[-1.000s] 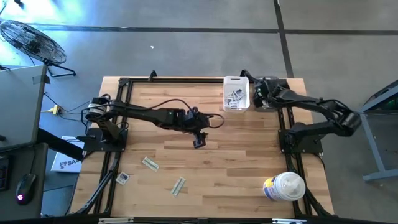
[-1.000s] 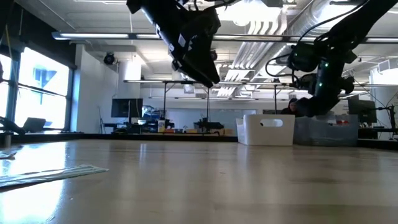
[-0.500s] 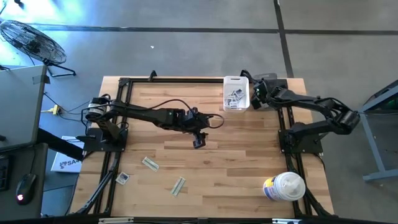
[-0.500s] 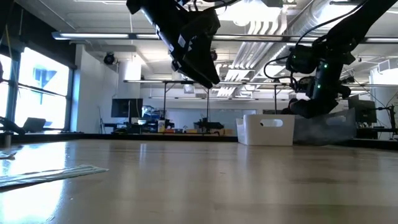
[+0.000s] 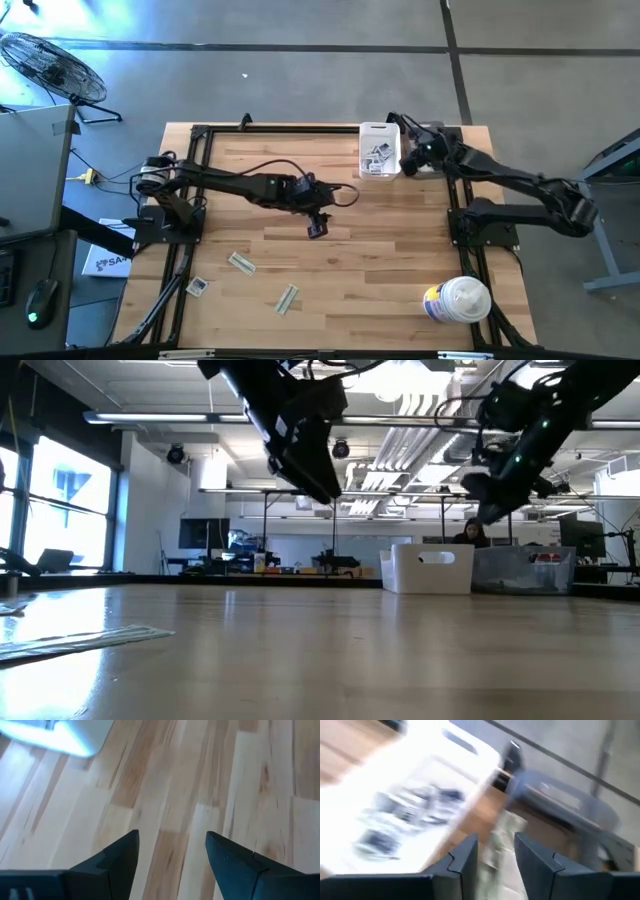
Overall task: Pick & Place First Aid Supplies
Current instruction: Put the bandage into the gray bin
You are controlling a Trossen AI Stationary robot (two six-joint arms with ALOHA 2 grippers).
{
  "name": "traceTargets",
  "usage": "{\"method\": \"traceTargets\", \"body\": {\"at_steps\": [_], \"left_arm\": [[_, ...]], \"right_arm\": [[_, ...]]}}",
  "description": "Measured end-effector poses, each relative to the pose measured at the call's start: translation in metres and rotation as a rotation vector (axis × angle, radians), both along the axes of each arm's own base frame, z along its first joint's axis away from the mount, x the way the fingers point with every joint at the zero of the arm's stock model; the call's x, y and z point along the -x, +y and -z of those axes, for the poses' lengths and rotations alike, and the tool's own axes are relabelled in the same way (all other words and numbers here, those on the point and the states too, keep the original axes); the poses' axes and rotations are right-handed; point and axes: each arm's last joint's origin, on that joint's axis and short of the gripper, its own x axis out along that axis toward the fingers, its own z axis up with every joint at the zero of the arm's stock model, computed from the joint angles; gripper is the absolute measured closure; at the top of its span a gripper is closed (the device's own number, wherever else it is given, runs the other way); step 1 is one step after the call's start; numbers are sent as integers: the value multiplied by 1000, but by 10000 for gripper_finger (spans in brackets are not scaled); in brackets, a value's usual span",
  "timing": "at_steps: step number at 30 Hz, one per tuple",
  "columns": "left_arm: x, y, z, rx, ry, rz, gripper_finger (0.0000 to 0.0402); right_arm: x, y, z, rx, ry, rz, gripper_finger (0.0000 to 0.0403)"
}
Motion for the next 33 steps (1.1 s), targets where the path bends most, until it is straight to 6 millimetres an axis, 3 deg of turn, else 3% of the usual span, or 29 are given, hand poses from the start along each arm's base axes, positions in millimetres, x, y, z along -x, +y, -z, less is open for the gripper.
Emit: {"method": "traceTargets", "body": {"at_steps": [8, 13, 17, 23, 33], "left_arm": [[35, -16, -14, 62, 155, -76, 174], [59, -37, -4, 138, 351, -218, 174], [76, -56, 20, 248, 448, -331, 174], [104, -84, 54, 393, 548, -515, 174], [121, -128, 57, 502, 539, -642, 174]], "right_arm": [[-20, 35, -30, 43, -285, -415, 281], [-43, 61, -45, 97, -438, -738, 281], [-59, 79, -49, 161, -485, -892, 281], [-77, 95, -41, 186, -457, -1016, 281], [-87, 95, -27, 136, -403, -1012, 281]]}}
